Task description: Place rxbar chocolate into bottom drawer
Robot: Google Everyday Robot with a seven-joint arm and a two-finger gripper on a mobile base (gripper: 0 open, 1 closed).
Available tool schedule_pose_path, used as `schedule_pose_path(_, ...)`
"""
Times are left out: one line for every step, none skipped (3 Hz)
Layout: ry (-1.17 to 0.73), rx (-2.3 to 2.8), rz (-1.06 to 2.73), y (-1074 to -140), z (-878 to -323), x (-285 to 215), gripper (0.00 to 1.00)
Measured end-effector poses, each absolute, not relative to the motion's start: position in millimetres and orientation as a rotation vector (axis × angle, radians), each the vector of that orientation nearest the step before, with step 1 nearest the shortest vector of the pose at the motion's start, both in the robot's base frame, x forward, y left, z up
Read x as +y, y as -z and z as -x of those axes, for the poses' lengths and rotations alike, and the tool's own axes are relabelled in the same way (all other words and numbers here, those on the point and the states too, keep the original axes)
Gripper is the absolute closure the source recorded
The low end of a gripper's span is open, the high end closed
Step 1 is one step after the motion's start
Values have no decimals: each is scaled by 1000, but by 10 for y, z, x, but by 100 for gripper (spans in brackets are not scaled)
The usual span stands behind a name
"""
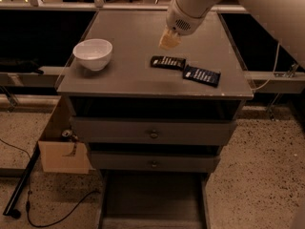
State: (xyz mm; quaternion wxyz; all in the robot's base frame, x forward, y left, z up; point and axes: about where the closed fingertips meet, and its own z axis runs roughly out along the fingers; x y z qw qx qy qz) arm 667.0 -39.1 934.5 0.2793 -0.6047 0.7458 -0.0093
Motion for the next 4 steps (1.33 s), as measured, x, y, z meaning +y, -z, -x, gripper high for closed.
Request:
schedule_pose_path(31, 1993, 1620, -9407, -6643, -390, 81)
schedule_pose_path(31, 1993, 1620, -9407, -6643, -389, 57)
schedule_pose_path(31, 1993, 1620, -9407, -6643, -389, 34)
schedule_pose_path(31, 1993, 1620, -9407, -6643, -389, 3)
